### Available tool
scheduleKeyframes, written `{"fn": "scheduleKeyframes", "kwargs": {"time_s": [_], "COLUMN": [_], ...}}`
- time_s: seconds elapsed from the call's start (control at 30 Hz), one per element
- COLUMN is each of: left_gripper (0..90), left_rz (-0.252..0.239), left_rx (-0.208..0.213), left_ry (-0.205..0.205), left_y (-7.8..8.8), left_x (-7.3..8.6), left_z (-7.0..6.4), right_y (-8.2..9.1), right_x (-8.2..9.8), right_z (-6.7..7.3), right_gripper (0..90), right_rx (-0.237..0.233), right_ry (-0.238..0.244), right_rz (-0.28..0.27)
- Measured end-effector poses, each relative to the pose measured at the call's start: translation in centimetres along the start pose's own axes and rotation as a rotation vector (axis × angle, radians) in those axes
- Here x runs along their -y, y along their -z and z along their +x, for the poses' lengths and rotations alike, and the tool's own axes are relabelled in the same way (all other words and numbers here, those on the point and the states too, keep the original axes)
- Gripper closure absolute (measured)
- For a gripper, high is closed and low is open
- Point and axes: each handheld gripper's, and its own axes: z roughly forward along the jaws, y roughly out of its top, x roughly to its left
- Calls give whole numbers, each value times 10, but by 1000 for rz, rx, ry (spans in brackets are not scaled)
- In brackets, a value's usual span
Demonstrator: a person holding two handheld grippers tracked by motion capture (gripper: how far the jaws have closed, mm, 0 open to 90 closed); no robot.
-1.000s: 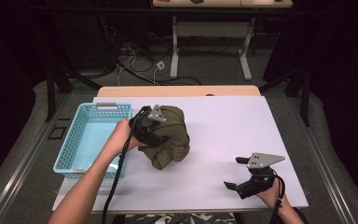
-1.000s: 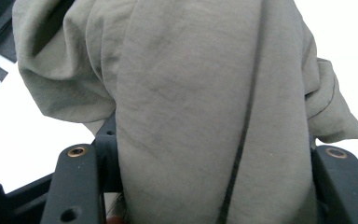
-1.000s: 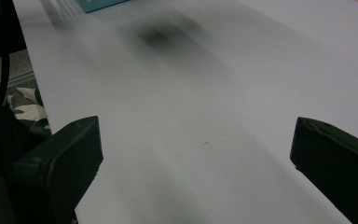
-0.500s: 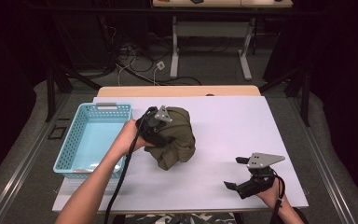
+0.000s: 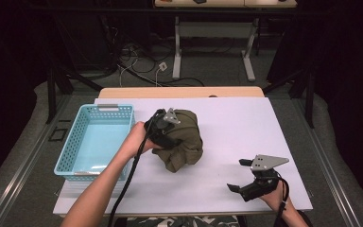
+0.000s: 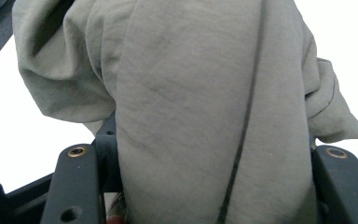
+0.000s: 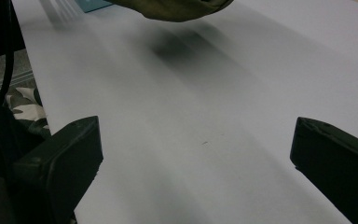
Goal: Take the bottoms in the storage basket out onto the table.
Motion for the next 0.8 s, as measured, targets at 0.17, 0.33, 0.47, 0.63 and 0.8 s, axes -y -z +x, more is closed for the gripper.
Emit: {"fn": "scheduleKeyframes", "kwargs": {"time_s": [0.17, 0.33, 0.47, 0.63, 0.8], "left_gripper": [378, 377, 377, 377, 377], "left_rz": [-4, -4, -9, -10, -12], "left_rx": [2, 6, 6, 4, 2], "left_ry": [8, 12, 18, 26, 31], "left_y": [-6, -12, -15, -19, -23], "left_x": [-2, -3, -4, -4, -5], "left_z": [-1, -1, -1, -1, -1], "right_y": [0, 0, 0, 0, 0], "right_x": [0, 0, 0, 0, 0], "right_z": [0, 0, 0, 0, 0], "right_gripper": [21, 22, 22, 22, 22], "right_rx": [0, 1, 0, 0, 0], "right_ry": [0, -1, 0, -1, 1], "right_rz": [0, 0, 1, -1, 0]}}
